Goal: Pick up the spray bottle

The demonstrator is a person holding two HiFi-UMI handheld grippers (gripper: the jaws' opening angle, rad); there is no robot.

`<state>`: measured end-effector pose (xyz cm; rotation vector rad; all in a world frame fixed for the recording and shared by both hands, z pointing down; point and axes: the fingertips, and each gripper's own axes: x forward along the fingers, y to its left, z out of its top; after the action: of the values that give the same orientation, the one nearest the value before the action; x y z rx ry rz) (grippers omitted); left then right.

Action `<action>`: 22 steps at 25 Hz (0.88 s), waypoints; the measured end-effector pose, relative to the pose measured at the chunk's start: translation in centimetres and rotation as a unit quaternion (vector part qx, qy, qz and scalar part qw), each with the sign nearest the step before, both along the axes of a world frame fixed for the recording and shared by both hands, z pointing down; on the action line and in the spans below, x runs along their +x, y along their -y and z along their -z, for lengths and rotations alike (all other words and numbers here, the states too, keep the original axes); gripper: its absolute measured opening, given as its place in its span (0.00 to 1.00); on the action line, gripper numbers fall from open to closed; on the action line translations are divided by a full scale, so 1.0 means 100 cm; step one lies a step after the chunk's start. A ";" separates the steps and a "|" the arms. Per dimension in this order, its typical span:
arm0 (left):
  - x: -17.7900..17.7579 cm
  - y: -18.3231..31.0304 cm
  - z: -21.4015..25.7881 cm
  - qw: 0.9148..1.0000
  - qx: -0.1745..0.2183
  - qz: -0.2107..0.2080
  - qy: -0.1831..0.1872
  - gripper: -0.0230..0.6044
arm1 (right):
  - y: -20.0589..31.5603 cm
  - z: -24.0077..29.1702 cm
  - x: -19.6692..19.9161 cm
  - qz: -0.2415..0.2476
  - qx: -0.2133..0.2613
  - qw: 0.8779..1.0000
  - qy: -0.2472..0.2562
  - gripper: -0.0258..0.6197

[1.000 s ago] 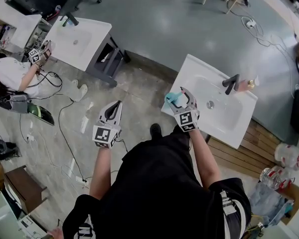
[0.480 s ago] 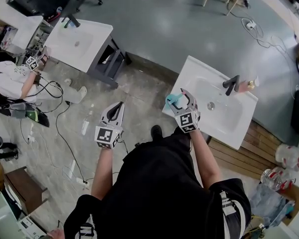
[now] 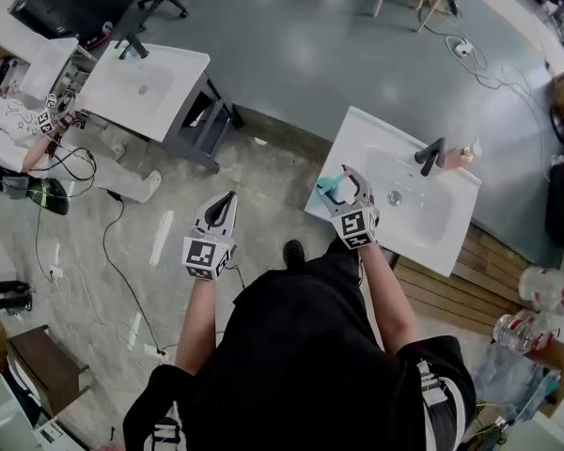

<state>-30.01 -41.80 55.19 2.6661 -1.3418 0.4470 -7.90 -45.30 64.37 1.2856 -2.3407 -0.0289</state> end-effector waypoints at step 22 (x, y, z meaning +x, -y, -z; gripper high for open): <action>0.013 -0.040 0.008 1.000 0.019 0.005 -0.015 0.08 | -0.038 0.035 0.026 -0.019 0.031 0.999 -0.009 0.59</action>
<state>-28.70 -37.75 54.37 2.6844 -1.3681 0.3832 -5.32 -41.51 60.83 1.3532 -2.3171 -0.1016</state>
